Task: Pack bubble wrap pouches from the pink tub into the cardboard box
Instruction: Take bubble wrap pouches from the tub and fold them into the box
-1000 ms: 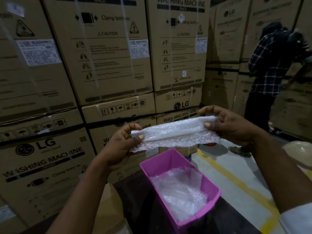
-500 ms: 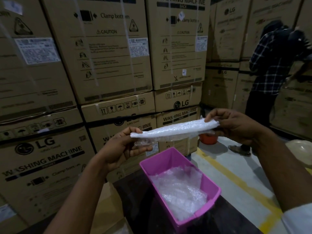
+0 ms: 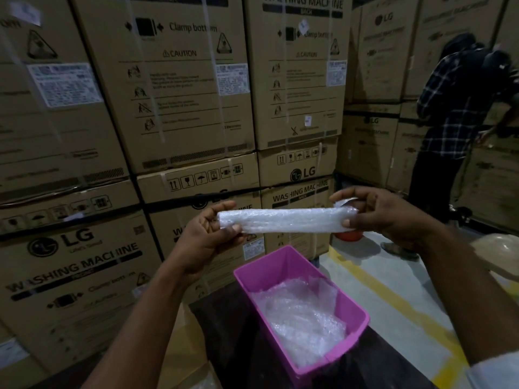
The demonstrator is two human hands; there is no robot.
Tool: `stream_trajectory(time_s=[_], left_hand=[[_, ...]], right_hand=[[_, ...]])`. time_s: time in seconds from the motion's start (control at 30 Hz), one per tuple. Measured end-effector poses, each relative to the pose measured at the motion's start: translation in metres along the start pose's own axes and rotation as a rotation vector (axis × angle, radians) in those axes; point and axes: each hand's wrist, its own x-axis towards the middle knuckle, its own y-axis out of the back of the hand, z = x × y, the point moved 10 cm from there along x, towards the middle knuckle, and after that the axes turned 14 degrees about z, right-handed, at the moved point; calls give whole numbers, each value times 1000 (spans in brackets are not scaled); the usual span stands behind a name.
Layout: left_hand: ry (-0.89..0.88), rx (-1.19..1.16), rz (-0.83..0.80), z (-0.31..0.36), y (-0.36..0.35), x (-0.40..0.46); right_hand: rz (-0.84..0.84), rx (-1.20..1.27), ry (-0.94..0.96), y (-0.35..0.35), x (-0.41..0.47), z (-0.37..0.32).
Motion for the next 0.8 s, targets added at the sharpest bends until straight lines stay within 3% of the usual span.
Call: stream_trajectory(time_s=[0.2,0.37,0.57,0.8], left_hand=[[-32,80,-32,7,-3,4],[-48,135,-81,6,-18,1],[-87,242,-67,9,-33,-5],[-35,89,86,11,-21,2]], right_hand=[[-208,-152,-63,-29,-8,17],[-259,-266,-39,-66,-10,26],[-299,-79,4,-112,-28,23],[-224,61,-43,-113,-27,24]])
